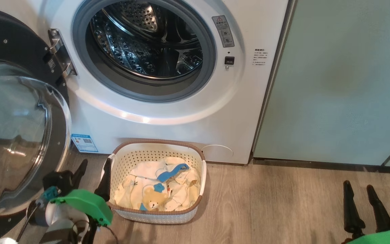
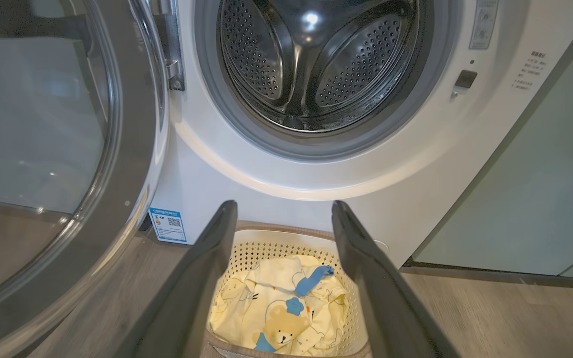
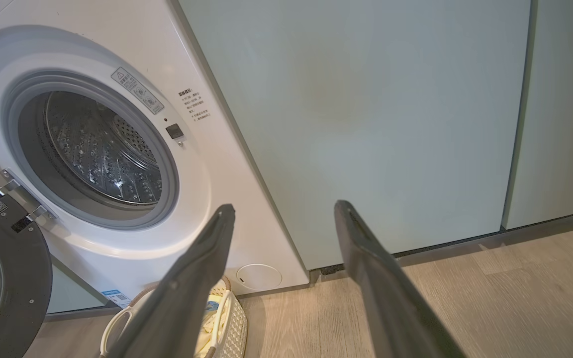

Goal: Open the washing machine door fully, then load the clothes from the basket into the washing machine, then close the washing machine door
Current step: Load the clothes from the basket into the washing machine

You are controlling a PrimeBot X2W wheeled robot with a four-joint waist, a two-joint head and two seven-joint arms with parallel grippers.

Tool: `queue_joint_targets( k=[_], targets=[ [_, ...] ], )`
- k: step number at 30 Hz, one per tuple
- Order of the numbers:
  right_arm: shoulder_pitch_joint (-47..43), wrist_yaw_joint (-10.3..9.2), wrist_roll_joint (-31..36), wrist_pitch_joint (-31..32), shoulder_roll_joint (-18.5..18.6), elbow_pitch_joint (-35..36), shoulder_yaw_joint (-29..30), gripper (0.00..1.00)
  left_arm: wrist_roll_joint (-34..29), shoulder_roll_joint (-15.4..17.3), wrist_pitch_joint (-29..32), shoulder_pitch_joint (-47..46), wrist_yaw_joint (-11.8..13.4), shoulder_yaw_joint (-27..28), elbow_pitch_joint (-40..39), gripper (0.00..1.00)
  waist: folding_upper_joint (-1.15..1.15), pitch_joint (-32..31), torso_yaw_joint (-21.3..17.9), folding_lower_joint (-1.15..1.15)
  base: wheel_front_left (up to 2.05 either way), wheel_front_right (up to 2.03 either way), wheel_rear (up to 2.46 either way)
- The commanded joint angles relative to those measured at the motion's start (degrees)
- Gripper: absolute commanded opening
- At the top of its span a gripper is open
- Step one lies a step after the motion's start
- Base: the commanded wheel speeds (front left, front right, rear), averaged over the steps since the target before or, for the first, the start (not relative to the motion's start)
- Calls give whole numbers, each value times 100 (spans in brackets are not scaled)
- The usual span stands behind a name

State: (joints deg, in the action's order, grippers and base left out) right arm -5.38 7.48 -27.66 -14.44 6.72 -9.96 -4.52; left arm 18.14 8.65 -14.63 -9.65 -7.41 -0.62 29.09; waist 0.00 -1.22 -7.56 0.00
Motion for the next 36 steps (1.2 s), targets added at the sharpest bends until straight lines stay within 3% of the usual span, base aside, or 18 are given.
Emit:
queue_joint_targets(
  k=[1,12,23,36],
  targets=[
    [233,1,-10,-56,60,176,-121,100,-5,170,-37,-266,-8,142,-92,100,0,3,-14,0,0,0,0],
    [302,1,-36,-56,110,218,-192,100,73,138,-9,-465,-8,-36,774,100,0,231,-366,0,0,0,0],
    [578,1,-75,-56,85,280,-292,100,335,286,451,-1103,-8,-266,1882,100,0,915,-888,0,0,0,0],
    [1170,1,-131,-56,-36,400,-336,100,516,699,1227,-2529,-8,-713,3170,100,0,2234,-1390,0,0,0,0]
  ],
)
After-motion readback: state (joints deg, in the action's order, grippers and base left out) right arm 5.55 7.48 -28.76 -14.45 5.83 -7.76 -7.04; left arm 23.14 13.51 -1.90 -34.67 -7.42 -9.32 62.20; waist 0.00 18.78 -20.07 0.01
